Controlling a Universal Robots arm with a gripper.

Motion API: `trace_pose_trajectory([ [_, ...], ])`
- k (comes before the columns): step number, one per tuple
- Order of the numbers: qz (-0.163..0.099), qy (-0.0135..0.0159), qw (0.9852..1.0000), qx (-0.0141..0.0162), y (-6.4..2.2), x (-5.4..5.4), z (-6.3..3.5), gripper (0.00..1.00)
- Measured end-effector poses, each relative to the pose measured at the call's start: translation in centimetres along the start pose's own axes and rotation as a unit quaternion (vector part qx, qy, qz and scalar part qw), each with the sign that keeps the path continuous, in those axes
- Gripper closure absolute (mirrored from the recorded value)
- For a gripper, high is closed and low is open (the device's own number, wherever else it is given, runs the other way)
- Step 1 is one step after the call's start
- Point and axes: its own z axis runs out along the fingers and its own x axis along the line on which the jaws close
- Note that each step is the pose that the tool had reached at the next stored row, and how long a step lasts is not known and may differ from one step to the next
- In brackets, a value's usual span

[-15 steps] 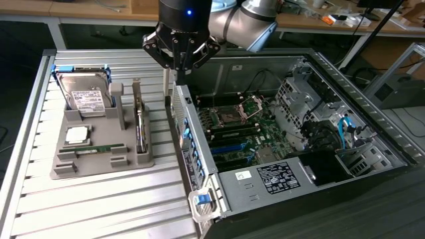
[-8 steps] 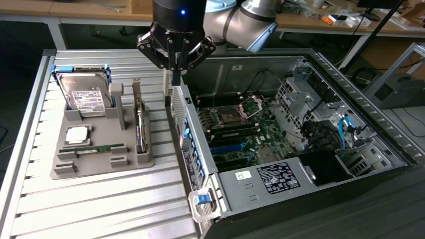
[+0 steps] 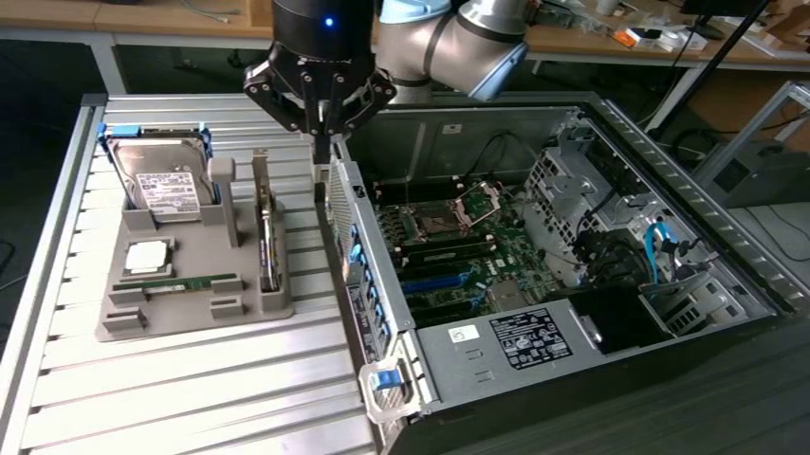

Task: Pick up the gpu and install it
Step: 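Reach for the gpu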

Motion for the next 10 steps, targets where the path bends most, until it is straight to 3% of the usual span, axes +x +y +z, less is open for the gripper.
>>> trace_pose_trajectory([
  [10,0.0,0.0,1.0,0.0,-0.14,1.8,-0.05,0.89],
])
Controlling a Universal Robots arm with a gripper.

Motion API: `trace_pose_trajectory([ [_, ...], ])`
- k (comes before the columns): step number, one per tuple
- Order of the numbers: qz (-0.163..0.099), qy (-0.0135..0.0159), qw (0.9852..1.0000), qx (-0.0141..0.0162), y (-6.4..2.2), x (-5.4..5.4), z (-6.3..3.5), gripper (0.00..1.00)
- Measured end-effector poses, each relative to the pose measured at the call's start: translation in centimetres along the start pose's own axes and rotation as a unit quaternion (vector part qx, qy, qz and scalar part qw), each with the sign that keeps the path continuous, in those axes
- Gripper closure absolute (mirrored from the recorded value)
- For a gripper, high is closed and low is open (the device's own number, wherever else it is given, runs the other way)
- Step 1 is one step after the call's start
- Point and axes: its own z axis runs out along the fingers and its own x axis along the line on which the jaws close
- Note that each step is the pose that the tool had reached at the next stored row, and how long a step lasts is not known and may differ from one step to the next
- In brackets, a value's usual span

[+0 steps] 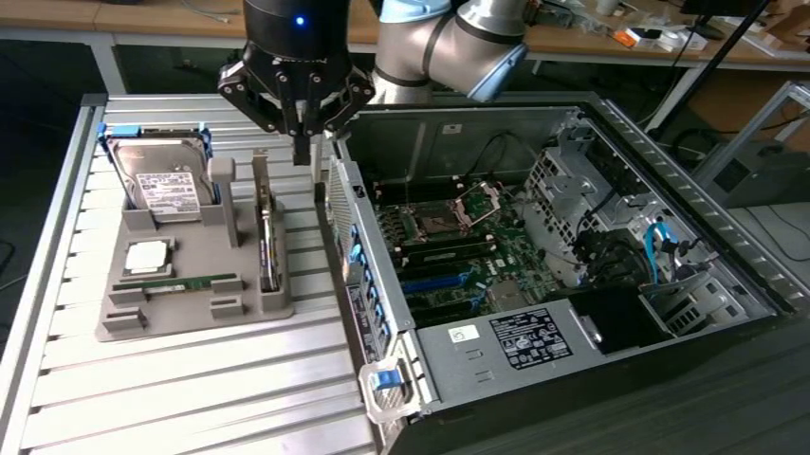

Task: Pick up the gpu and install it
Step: 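Reach for the gpu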

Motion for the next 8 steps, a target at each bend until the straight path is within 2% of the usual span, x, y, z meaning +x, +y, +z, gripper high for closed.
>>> trace_pose_trajectory([
  [8,0.0,0.0,1.0,0.0,-0.09,1.2,-0.03,0.89],
])
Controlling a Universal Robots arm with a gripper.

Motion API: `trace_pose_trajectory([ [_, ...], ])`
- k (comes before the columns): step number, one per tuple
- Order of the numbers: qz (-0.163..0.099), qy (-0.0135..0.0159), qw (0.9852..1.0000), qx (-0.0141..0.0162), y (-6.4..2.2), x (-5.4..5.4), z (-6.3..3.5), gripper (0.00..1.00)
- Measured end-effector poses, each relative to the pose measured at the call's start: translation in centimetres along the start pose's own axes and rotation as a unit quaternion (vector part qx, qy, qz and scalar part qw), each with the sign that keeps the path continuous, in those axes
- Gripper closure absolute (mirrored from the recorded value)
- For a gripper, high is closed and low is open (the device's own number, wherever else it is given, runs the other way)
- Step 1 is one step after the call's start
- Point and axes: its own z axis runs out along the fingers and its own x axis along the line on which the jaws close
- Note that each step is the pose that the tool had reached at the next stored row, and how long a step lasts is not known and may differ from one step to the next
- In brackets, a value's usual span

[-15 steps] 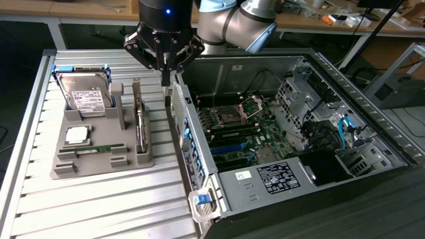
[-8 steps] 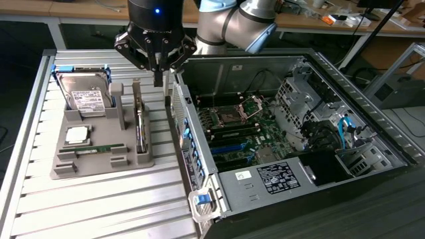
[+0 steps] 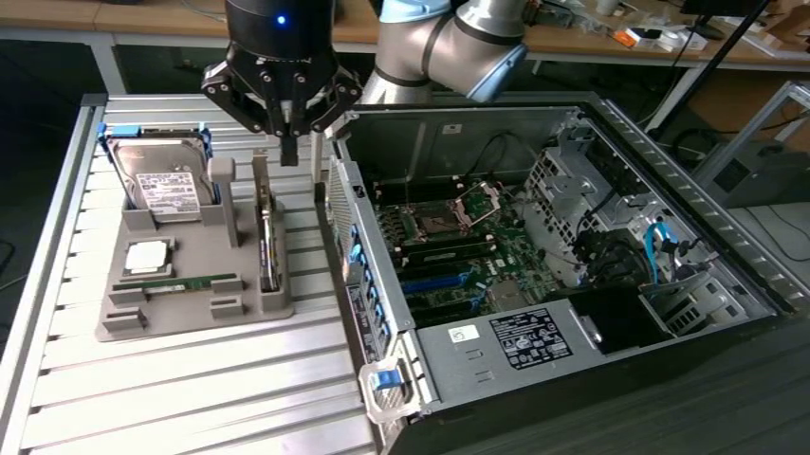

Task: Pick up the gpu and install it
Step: 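Reach for the gpu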

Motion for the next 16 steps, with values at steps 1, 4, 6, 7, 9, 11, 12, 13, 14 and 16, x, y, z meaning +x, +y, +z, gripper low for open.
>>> trace_pose_trajectory([
  [1,0.0,0.0,1.0,0.0,-0.01,0.1,-0.01,0.89],
  [4,0.0,0.0,1.0,0.0,-0.04,0.5,-0.01,0.89],
  [6,0.0,0.0,1.0,0.0,-0.05,0.7,-0.02,0.89],
  [7,0.0,0.0,1.0,0.0,-0.06,0.8,-0.02,0.89],
  [9,0.0,0.0,1.0,0.0,-0.08,1.0,-0.03,0.89],
  [11,0.0,0.0,1.0,0.0,-0.09,1.2,-0.04,0.89],
  [12,0.0,0.0,1.0,0.0,-0.09,1.2,-0.03,0.89],
  [13,0.0,0.0,1.0,0.0,-0.09,1.2,-0.03,0.89],
  [14,0.0,0.0,1.0,0.0,-0.09,1.2,-0.03,0.89],
  [16,0.0,0.0,1.0,0.0,-0.09,1.2,-0.04,0.89],
])
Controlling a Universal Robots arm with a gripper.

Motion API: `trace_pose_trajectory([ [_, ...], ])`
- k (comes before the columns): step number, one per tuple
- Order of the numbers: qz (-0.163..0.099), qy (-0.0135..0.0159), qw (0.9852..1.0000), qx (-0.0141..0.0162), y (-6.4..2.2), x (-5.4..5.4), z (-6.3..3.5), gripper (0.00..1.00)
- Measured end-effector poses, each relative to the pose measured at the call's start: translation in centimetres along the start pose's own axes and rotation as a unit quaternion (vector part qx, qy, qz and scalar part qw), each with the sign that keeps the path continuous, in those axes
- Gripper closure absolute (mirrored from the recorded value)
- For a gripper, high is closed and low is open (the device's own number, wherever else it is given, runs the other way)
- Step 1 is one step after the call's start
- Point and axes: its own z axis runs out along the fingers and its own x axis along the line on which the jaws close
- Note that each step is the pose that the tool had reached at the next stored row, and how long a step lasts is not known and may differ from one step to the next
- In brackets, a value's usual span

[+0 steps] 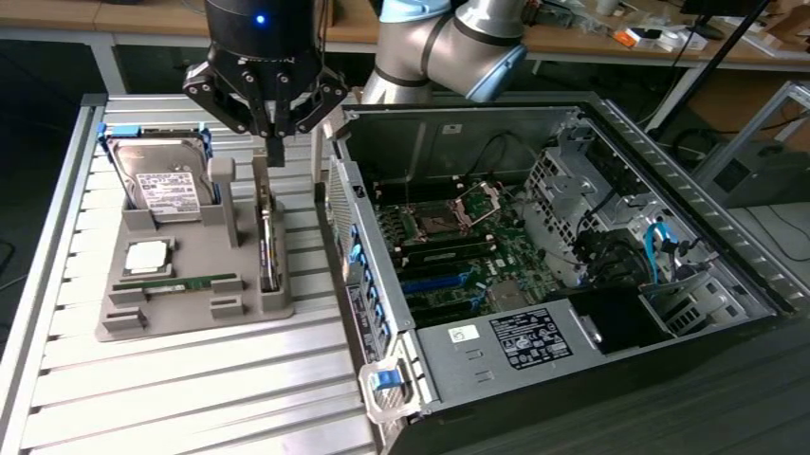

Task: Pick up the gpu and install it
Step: 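Reach for the gpu, then pick up the gpu and move the gpu toward the slot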

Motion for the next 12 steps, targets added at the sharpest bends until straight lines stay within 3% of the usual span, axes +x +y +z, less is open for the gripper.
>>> trace_pose_trajectory([
  [10,0.0,0.0,1.0,0.0,0.0,0.0,0.0,0.89],
  [12,0.0,0.0,1.0,0.0,0.0,0.0,0.0,0.83],
])
